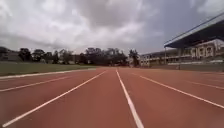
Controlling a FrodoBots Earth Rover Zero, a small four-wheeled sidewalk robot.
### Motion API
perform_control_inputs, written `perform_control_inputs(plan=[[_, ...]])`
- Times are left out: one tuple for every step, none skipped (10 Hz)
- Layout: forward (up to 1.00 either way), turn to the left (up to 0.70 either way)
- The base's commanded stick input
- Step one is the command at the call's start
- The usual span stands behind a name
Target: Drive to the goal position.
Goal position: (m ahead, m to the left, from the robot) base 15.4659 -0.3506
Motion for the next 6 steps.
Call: perform_control_inputs(plan=[[0.60, 0.00], [0.60, 0.00], [0.60, 0.00], [0.60, 0.00], [0.60, 0.00], [0.60, 0.00]])
